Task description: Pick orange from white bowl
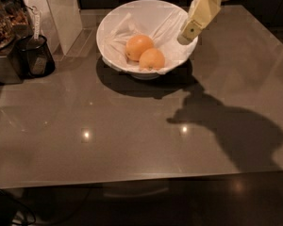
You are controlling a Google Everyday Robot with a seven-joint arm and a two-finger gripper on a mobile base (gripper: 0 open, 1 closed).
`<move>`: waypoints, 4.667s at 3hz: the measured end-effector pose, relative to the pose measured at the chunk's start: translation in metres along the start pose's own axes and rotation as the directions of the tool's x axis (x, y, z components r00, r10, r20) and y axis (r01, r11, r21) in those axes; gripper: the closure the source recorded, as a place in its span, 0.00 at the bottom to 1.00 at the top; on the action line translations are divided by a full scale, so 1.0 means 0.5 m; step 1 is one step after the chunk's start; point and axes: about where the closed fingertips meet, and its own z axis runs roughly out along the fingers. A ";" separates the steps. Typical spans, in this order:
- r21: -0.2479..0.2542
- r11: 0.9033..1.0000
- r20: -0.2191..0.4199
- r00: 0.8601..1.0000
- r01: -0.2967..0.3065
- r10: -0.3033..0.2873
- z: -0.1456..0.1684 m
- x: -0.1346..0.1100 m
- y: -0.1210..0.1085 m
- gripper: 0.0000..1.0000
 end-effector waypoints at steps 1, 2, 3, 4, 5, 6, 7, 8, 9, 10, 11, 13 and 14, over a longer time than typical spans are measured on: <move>-0.004 0.999 0.015 0.999 -0.047 0.047 0.039 0.008 -0.011 0.00; -0.019 0.997 0.029 0.997 -0.068 0.069 0.087 -0.004 -0.024 0.00; -0.053 0.996 0.020 0.997 -0.076 0.077 0.123 -0.009 -0.024 0.00; -0.054 0.996 0.020 0.997 -0.076 0.077 0.124 -0.009 -0.024 0.00; -0.060 0.993 0.057 0.992 -0.106 0.109 0.148 -0.007 -0.024 0.00; -0.060 0.988 0.082 0.986 -0.140 0.145 0.183 -0.012 -0.033 0.00; -0.059 0.988 0.083 0.986 -0.140 0.145 0.183 -0.013 -0.034 0.00; -0.059 0.988 0.083 0.986 -0.140 0.145 0.183 -0.013 -0.034 0.18; -0.059 0.988 0.083 0.986 -0.140 0.145 0.184 -0.013 -0.034 0.22; -0.083 0.986 0.071 0.987 -0.141 0.147 0.210 -0.015 -0.034 0.08; -0.124 0.981 0.044 0.987 -0.150 0.157 0.252 -0.012 -0.030 0.07; -0.136 0.977 0.015 0.985 -0.166 0.169 0.302 -0.012 -0.048 0.13; -0.127 0.979 0.012 0.987 -0.159 0.162 0.308 -0.013 -0.060 0.14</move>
Offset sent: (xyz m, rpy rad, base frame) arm 0.0459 0.0320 -0.0450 0.0845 0.0537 -0.0496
